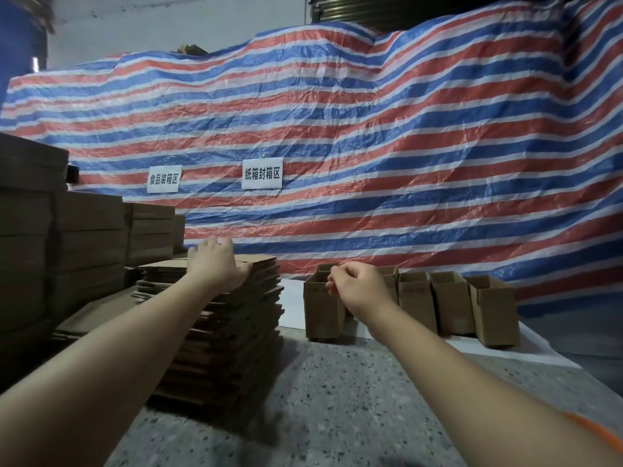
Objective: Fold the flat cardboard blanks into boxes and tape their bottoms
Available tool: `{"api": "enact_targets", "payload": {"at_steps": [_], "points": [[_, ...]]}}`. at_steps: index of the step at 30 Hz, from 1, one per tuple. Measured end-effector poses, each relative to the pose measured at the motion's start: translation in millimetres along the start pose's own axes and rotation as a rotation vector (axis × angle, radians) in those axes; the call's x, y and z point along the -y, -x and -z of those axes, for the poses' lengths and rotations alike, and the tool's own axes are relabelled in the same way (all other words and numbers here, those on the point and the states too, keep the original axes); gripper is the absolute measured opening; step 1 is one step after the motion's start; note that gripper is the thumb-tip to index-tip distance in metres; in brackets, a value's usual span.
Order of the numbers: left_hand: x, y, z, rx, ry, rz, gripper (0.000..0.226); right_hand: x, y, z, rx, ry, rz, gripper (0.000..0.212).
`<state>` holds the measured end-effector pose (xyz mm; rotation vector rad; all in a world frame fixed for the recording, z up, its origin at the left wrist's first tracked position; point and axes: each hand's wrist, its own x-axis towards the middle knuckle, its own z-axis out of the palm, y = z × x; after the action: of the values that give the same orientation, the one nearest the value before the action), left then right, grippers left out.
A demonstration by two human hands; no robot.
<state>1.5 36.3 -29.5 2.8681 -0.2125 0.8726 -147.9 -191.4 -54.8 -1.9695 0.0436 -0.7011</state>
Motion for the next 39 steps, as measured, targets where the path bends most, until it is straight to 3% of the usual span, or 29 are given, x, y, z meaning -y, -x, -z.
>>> {"api": "enact_targets", "payload": {"at_steps": [3,5,14,17,21,25,29,34,39], "points": [[10,-10,-7,0.21,-0.035,0.042,0.082,-3,-7,-11,0.032,0.013,0.003,0.032],[12,-7,-15,0.278,-0.081,0.002,0.072,-7,-11,-15,0.037,0.026,-0.012,0.03],[0,17,-25,0.155,-0.097,0.027,0.047,-34,-10,-14,0.031,0.077,-0.118,0.025],[0,21,-17,0.009,-0.12,-0.062,0.036,-36,-9,-8,0.016,0.077,-0.132,0.025],[-4,24,1,-0.308,0.18,-0.241,0.028,-29,-11,4,-0.015,0.082,-0.127,0.027],[-22,31,33,-0.464,0.433,-0.383,0.018,-15,-19,22,-0.068,0.132,-0.093,0.024],[-42,36,67,-0.538,0.55,-0.446,0.015,0,-30,44,-0.138,0.145,-0.047,0.026],[-67,47,109,-0.614,0.801,-0.403,0.009,20,-40,76,-0.222,0.076,-0.055,0.029],[-87,61,133,-0.488,1.081,-0.277,0.006,28,-38,110,-0.346,-0.08,-0.068,0.06]]}}
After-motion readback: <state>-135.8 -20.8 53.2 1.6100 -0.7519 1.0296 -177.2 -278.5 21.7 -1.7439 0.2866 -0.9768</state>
